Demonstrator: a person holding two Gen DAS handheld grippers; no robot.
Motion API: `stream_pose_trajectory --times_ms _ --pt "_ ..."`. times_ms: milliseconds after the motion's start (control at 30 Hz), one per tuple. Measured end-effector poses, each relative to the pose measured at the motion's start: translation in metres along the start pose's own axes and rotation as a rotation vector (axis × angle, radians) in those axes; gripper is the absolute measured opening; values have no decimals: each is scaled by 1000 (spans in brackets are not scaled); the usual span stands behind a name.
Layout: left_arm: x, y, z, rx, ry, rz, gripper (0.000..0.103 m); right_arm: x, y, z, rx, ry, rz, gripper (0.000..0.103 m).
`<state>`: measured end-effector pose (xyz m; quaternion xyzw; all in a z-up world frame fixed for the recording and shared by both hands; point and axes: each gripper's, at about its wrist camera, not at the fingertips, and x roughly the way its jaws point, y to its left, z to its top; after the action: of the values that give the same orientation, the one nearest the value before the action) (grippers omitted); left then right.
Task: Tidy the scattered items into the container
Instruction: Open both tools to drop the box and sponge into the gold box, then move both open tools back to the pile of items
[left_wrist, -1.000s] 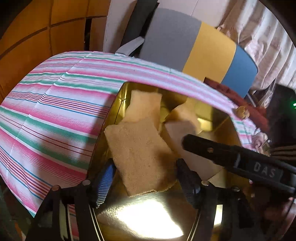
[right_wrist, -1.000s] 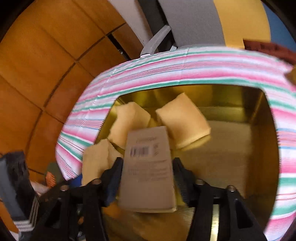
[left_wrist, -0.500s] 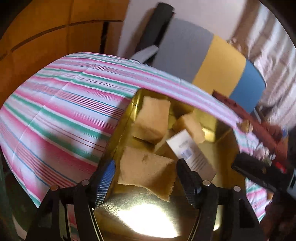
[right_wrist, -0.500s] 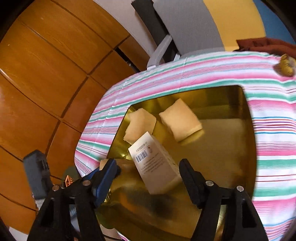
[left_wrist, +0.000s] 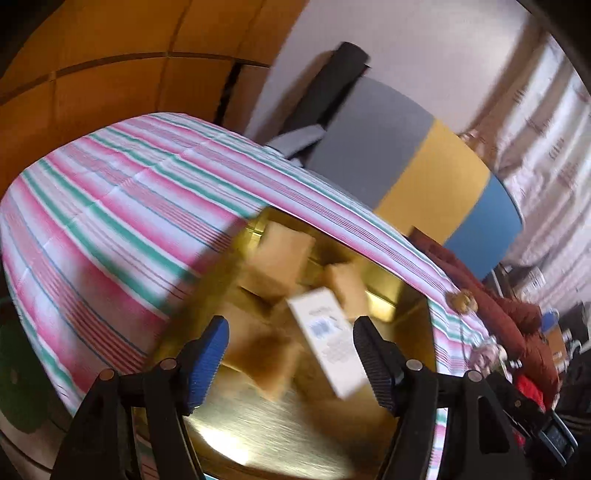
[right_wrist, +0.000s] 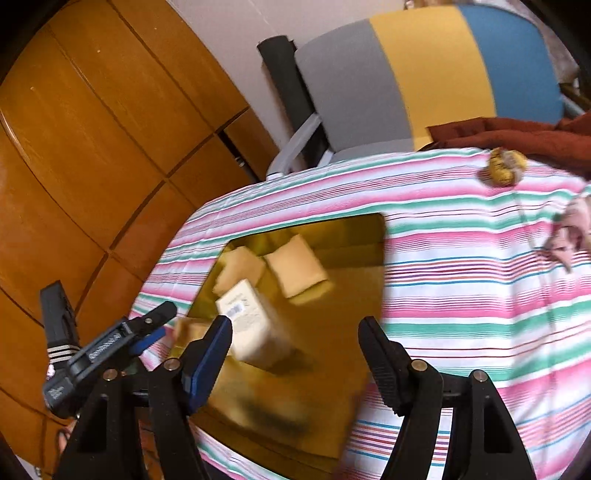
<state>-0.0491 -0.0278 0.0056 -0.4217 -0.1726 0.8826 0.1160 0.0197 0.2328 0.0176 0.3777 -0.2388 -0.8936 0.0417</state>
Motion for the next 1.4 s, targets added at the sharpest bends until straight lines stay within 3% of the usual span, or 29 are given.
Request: stream_pose_trajectory --times_ms 600,1000,1133,1267,1400 --pt "21 -163 -87 364 172 -268 71 -85 -167 -16 152 -20 -317 76" --pt "27 -214 -131 490 253 -332 71 -133 -289 4 272 -63 -595 76" --pt "33 -222 -142 511 281 -333 71 -140 -330 7 352 -63 -643 76" --pt "43 -228 -149 519 303 -322 71 -131 -357 5 407 0 -647 75" --pt "53 -234 -152 515 323 -320 71 -121 -364 4 399 50 -656 74"
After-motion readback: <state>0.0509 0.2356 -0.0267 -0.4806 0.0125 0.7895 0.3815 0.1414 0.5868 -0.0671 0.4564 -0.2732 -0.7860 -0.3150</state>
